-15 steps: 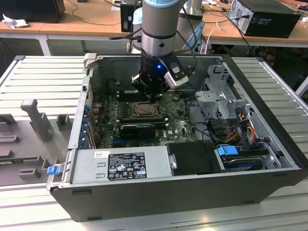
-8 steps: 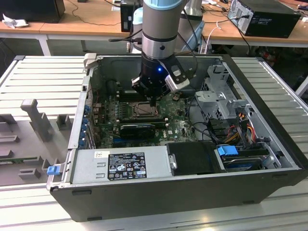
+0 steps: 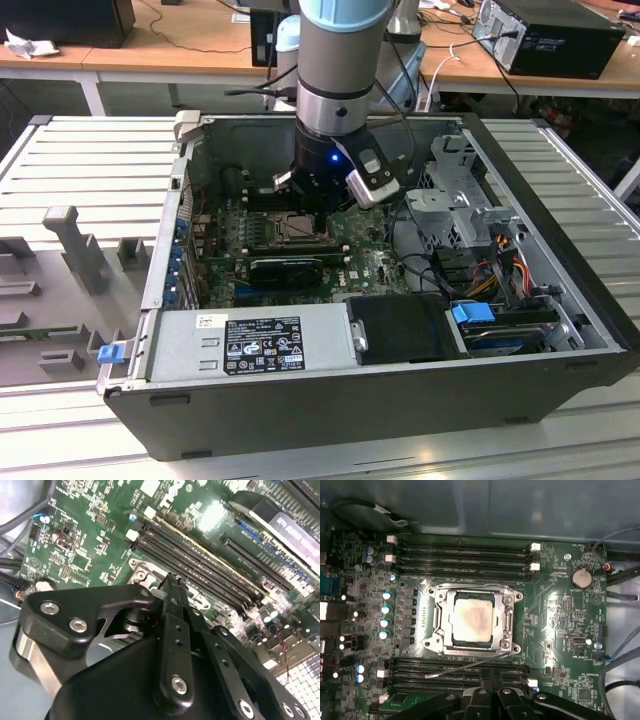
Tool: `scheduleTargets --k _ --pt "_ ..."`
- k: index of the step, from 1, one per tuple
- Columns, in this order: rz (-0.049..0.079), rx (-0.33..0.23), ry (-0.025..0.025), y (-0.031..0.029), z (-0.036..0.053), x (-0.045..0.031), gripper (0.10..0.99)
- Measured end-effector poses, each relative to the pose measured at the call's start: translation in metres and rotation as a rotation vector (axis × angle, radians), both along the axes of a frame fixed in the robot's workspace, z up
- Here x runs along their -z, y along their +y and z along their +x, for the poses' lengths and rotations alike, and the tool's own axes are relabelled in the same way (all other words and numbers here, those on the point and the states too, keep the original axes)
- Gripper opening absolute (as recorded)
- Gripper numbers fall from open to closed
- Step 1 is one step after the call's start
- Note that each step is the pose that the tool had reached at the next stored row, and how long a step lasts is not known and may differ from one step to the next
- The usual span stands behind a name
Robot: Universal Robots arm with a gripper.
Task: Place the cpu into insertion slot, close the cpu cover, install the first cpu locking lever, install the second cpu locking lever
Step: 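Install the second cpu locking lever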
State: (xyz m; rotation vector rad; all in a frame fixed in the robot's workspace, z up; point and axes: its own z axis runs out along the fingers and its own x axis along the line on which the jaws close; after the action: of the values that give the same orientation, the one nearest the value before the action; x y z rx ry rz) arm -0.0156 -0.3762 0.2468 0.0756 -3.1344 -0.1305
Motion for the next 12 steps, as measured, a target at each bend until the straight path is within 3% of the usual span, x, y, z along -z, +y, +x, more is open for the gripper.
scheduleTargets --k 3,8,12 --pt "0.031 0.0 0.0038 -0.0016 0.0 0.0016 0.106" --pt "0.034 -0.018 0.0059 -0.0049 -0.0033 0.0116 0.106" --pt "0.043 -0.022 0.006 -0.0049 -0.0187 0.0128 0.106"
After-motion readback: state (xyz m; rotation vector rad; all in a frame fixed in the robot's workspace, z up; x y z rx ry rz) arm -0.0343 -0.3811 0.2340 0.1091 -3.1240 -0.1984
